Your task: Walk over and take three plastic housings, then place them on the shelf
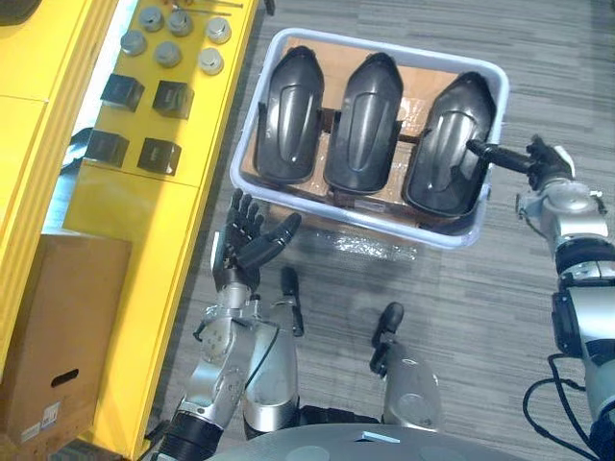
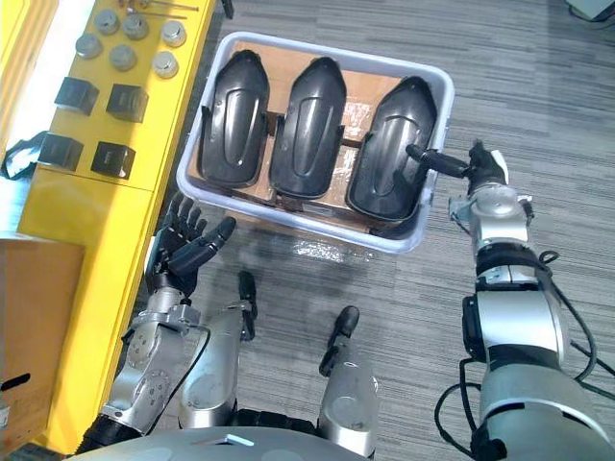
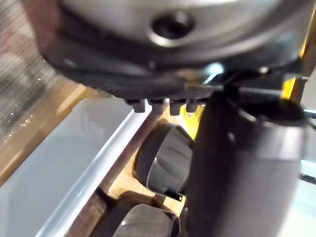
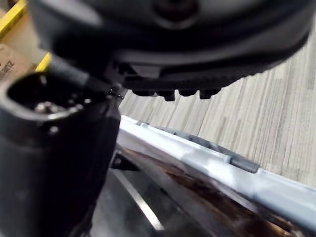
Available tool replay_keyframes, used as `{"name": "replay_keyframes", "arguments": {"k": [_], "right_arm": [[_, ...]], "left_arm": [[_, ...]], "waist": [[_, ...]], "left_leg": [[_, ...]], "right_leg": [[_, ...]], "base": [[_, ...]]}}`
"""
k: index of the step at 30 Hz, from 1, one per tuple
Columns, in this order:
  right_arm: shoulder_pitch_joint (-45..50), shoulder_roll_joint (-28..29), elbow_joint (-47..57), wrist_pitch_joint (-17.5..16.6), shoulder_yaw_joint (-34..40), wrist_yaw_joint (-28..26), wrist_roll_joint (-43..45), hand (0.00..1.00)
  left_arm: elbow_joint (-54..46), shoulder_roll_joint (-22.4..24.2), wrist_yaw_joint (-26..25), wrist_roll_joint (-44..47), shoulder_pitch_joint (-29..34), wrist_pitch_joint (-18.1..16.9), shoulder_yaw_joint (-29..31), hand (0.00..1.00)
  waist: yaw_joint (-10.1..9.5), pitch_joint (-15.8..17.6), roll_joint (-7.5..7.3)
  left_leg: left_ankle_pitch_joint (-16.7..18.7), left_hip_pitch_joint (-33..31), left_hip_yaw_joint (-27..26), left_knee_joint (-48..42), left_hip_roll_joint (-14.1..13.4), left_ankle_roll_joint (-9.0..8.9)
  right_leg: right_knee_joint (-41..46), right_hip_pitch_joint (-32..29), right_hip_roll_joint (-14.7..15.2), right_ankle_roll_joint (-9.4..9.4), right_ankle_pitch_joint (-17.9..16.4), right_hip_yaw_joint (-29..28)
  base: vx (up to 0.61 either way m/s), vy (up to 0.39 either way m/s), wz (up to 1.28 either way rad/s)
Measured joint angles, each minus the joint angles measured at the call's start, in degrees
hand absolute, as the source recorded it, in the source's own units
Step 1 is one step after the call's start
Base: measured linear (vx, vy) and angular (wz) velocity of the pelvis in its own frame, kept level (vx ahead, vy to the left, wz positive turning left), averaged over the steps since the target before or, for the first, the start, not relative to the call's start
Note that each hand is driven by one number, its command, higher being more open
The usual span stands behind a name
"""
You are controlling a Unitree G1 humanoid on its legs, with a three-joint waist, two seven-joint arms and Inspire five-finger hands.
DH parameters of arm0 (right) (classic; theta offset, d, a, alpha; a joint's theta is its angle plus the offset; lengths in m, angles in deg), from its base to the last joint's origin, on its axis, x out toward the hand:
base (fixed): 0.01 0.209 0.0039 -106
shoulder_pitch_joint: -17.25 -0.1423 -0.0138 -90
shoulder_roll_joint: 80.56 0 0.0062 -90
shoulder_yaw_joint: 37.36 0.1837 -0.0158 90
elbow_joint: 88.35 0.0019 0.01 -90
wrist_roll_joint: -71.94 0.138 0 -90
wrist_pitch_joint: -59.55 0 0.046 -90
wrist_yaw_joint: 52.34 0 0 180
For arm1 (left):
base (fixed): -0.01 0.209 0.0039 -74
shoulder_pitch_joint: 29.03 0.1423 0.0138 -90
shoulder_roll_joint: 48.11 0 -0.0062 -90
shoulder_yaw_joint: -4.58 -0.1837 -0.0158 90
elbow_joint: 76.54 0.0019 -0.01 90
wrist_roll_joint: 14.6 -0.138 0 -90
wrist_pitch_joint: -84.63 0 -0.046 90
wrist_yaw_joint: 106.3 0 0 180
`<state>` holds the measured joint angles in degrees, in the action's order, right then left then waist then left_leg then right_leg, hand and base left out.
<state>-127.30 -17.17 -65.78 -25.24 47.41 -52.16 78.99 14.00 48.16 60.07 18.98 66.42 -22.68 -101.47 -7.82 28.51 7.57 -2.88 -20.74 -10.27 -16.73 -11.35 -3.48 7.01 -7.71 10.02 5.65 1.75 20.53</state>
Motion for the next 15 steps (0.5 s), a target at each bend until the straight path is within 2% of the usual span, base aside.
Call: {"name": "replay_keyframes", "arguments": {"k": [2,3,9,13,15], "right_arm": [[-1.57,0.0,-1.31,0.3,-0.84,-0.15,-0.1,1.0],[-2.41,0.0,-2.21,0.7,-1.85,-0.24,-0.16,0.0],[-4.31,-0.48,-4.64,3.25,-3.8,0.43,-4.96,0.0],[-5.0,-3.99,-4.94,4.16,-4.5,0.06,-6.92,0.0],[-4.98,-4.03,-5.18,4.49,-4.51,-0.14,-8.58,0.0]], "left_arm": [[0.73,0.17,-0.27,0.02,-0.42,-0.24,0.0,1.0],[1.33,0.38,-0.29,0.02,-0.78,-0.27,-0.06,1.0],[1.63,0.73,-0.79,0.13,-0.61,-0.31,-1.51,1.0],[1.62,0.79,-0.81,0.34,-0.54,-0.43,-1.66,1.0],[1.62,0.81,-0.81,0.57,-0.53,-0.44,-1.78,1.0]], "waist": [[-0.06,0.03,0.46],[-0.22,0.05,0.53],[-1.33,0.04,0.57],[-1.34,0.01,0.62],[-1.29,0.01,0.84]], "left_leg": [[-0.29,-0.58,0.82,0.12,0.19,0.03],[-0.5,-0.82,1.07,0.34,0.29,0.04],[-1.25,-0.74,1.33,1.42,0.87,0.11],[-2.18,-0.46,1.29,2.85,1.23,0.16],[-2.55,-0.04,1.16,3.48,1.26,0.1]], "right_leg": [[0.0,-0.17,0.0,-0.02,-0.02,0.59],[0.0,-0.3,0.03,-0.03,-0.03,0.88],[0.05,-0.46,0.49,-0.02,-0.04,1.4],[0.21,-0.86,0.72,-0.01,-0.03,1.5],[0.32,-0.86,0.74,-0.01,-0.03,1.45]], "base": [[0.0,0.002,0.14],[0.0,0.006,0.14],[0.0,0.009,0.05],[0.0,0.01,0.02],[0.0,0.0,0.0]]}}
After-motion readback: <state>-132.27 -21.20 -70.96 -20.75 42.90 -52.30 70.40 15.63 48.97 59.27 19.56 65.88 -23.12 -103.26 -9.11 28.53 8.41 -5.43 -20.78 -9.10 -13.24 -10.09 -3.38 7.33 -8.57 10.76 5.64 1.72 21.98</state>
